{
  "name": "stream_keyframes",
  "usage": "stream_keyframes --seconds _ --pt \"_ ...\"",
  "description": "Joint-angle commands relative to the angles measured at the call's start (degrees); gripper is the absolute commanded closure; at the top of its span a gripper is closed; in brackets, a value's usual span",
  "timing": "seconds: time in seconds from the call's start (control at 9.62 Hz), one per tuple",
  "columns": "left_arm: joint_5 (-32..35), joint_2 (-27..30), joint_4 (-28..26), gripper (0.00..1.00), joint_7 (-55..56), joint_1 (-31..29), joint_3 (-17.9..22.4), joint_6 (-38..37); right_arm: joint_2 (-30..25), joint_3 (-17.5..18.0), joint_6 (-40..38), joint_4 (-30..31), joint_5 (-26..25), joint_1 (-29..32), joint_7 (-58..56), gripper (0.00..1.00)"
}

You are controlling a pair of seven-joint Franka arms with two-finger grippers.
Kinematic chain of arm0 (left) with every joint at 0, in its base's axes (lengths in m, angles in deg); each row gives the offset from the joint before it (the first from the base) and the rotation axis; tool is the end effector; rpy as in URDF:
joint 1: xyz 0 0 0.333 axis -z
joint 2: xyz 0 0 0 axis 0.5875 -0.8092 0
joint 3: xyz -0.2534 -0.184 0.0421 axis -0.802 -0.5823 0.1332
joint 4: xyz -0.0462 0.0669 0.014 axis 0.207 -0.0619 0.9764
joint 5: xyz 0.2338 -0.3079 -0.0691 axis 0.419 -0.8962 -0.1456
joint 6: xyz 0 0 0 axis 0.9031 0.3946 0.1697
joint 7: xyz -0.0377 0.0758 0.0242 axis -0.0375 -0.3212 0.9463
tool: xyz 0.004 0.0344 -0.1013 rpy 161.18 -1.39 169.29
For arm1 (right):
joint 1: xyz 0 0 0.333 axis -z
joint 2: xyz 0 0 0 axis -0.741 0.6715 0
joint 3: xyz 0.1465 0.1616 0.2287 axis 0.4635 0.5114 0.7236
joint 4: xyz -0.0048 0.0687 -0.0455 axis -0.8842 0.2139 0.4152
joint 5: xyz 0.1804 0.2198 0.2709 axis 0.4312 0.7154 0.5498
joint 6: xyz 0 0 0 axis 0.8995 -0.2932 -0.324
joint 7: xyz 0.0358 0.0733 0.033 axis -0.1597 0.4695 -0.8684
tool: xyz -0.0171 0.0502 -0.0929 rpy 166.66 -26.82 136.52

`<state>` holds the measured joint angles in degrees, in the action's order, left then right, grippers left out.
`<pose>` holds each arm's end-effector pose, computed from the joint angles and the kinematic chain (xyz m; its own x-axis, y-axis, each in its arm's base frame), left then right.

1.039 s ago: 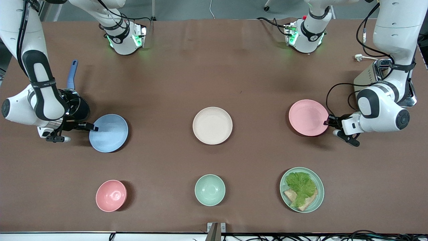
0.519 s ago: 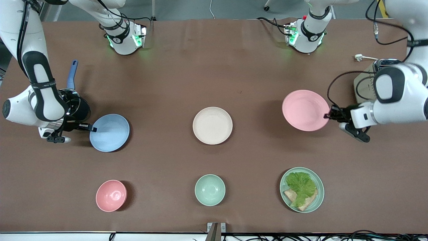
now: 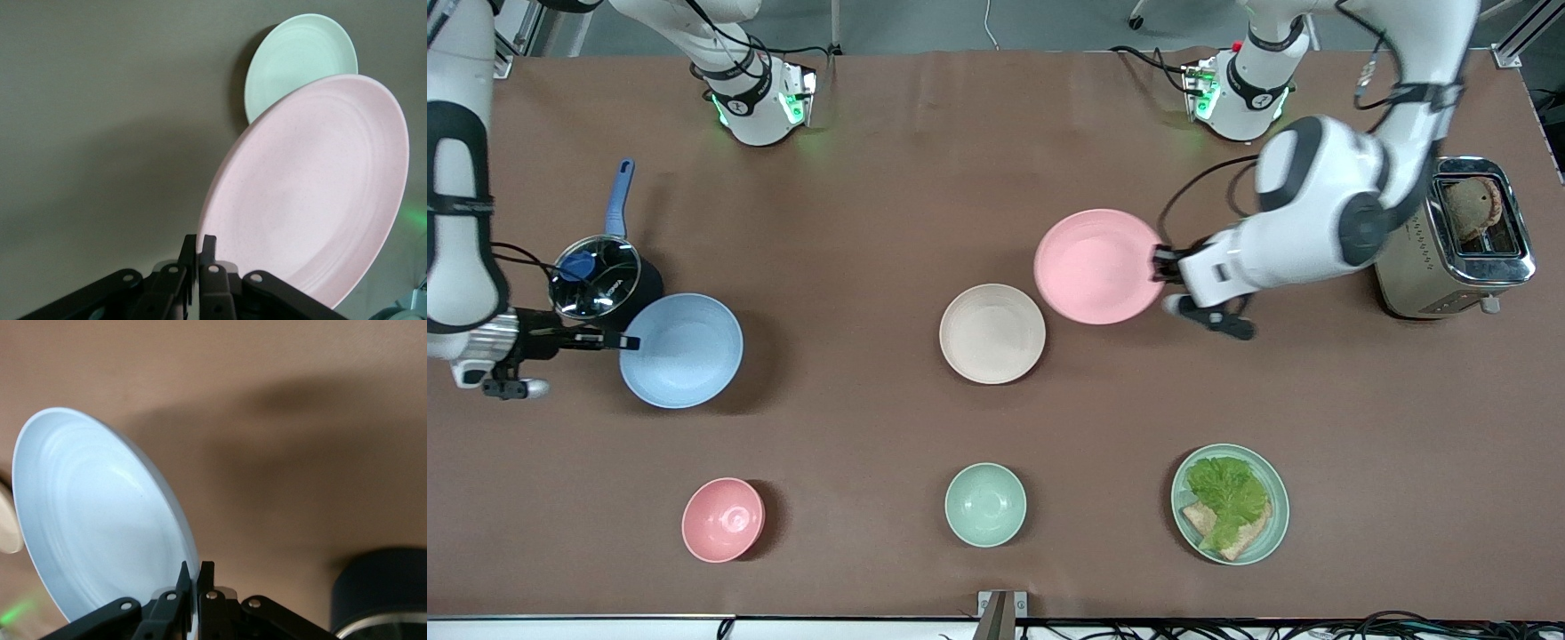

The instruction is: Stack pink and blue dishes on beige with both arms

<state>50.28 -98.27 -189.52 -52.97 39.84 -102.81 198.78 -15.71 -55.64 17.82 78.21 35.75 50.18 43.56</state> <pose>0.5335 -0.2766 0.3596 0.9436 -0.2812 -0.1745 -0.1972 -0.9012 0.3860 0.6107 -0.1610 0.3246 0.9561 -0.0739 -0.2836 -0.1915 -0.8900 -0.4137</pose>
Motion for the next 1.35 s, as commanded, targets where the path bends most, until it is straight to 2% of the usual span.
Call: stream_keyframes --seconds 0.0,0.21,0.42,0.62,0.73,0.83,0.94,1.04,1.14,1.25 --pt "0.34 -12.16 4.84 0.98 5.65 1.83 -3.75 6.43 -0.51 0.37 -6.0 -3.54 -1.08 -2.7 10.38 0.99" --pt "5.4 -20.6 9.32 0.98 12.84 6.49 -3.76 12.67 -3.32 4.83 -6.28 -3.11 -1.08 -4.29 20.48 0.99" --pt "16.01 -26.5 12.67 0.98 22.77 9.14 -3.85 19.18 -3.94 9.85 -5.67 -2.93 -1.16 -4.56 27.44 0.99" --pt "18.44 -27.32 12.33 0.95 24.57 9.58 -3.85 19.2 -4.55 14.16 -4.18 -2.93 -2.3 -5.26 32.64 0.99" --pt "18.36 -27.4 12.42 0.87 24.58 10.11 -3.85 19.2 -4.56 16.09 -3.04 -2.49 -2.57 -5.18 34.4 0.99" --pt "18.27 -27.58 12.77 0.66 25.1 10.11 -3.85 19.55 -4.56 17.33 -1.64 -1.45 -2.57 -5.26 34.59 0.99" --pt "18.18 -28.19 12.94 0.19 25.71 10.11 -3.85 19.82 -4.56 19.17 -0.49 -0.3 -2.57 -5.35 34.59 0.99" --pt "18.27 -27.67 13.47 0.0 26.24 9.94 -3.85 19.82 -4.64 21.53 0.3 0.4 -2.57 -5.35 35.72 0.99" --pt "18.27 -26.1 13.56 0.0 26.07 8.55 -4.02 18.95 -4.64 24.17 1.01 0.85 -2.57 -5.35 36.52 0.99" --pt "18.18 -21.04 12.69 0.0 25.11 6.88 -4.02 15.2 -4.47 26.98 3.36 1.98 -2.57 -5.44 38.35 0.99"
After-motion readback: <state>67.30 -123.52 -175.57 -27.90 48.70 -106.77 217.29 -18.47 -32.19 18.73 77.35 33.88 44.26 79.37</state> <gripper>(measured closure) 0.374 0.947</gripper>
